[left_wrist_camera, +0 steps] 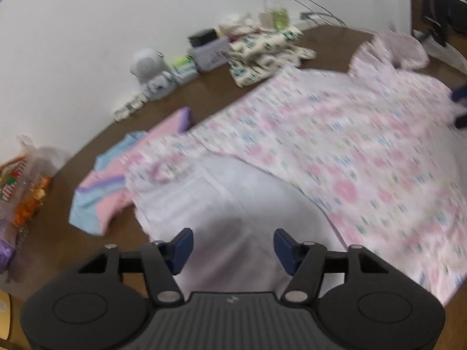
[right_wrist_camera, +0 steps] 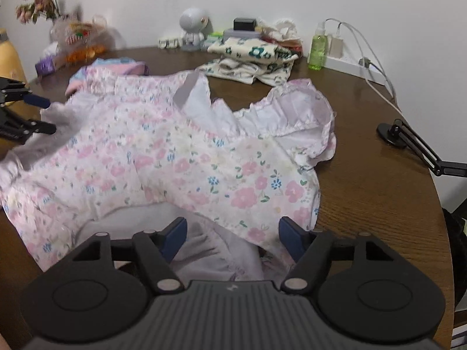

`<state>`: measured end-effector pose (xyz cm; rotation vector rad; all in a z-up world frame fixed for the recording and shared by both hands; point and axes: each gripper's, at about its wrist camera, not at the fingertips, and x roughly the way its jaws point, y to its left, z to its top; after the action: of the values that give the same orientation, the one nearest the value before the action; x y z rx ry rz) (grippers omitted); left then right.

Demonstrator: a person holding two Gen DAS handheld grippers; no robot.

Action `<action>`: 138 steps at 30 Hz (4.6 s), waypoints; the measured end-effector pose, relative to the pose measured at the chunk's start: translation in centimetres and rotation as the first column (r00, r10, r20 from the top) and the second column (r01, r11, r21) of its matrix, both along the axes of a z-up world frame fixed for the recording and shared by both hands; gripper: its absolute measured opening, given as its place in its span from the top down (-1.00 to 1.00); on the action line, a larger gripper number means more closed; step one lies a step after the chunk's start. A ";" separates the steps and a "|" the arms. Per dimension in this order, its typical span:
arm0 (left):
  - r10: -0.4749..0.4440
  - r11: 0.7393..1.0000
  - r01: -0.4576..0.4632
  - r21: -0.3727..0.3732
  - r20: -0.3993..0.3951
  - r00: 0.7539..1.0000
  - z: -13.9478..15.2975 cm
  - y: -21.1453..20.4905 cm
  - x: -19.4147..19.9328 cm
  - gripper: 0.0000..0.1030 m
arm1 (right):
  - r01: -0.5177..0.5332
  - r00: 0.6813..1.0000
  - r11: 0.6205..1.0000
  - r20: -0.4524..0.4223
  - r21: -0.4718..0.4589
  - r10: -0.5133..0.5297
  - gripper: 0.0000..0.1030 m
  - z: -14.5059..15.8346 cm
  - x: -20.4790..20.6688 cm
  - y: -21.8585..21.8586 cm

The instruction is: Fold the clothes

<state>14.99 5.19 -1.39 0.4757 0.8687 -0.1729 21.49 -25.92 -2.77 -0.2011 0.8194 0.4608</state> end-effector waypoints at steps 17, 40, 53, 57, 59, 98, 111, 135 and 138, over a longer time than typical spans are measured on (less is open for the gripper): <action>0.038 0.999 -0.038 -0.017 0.032 0.999 -0.8 -1.2 -6.4 0.23 | -0.037 0.999 0.999 -0.036 -0.015 0.037 -0.22 -0.2 -6.6 -1.2; -0.084 0.989 0.089 -0.122 0.044 0.996 -0.3 -4.6 -7.1 0.12 | 0.300 0.950 0.903 -0.186 0.307 -0.253 0.76 2.0 4.8 -7.5; -0.118 0.980 0.121 -0.158 0.026 0.993 -1.2 -4.9 -7.4 0.09 | 0.400 0.916 0.872 -0.156 0.282 -0.370 0.71 -1.0 7.7 -5.7; -0.109 0.980 0.112 -0.167 0.028 0.994 -1.2 -4.6 -7.4 -0.01 | 0.368 0.930 0.856 -0.143 0.363 -0.339 0.07 1.2 5.8 -6.8; -0.107 0.979 0.111 -0.172 0.028 0.994 -1.2 -4.5 -7.4 -0.05 | 0.348 0.937 0.849 -0.124 0.397 -0.326 -0.10 2.7 4.2 -7.6; -0.198 0.980 0.196 -0.038 -0.088 0.976 0.5 -1.7 -6.3 -0.71 | 0.454 0.890 0.853 -0.077 0.258 -0.450 0.98 4.5 -15.2 -12.2; -0.200 0.980 0.198 -0.022 -0.128 0.971 -0.6 -2.4 -6.2 -0.71 | -0.063 0.997 0.997 -0.042 -0.045 0.061 0.92 2.2 -13.0 1.0; -0.194 0.973 0.184 -0.139 -0.056 0.979 -0.1 -3.9 -6.7 -0.70 | 0.315 0.942 0.875 -0.230 0.367 -0.243 0.68 -1.4 -13.1 -9.5; -0.195 0.975 0.185 -0.126 -0.077 0.978 -0.5 -4.1 -6.5 -0.68 | 0.277 0.953 0.916 -0.208 0.291 -0.222 0.82 -0.9 -13.1 -8.7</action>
<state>8.49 1.09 -1.92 0.4429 0.8939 -0.4219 8.37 -34.60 -3.71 0.2451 0.9123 0.3631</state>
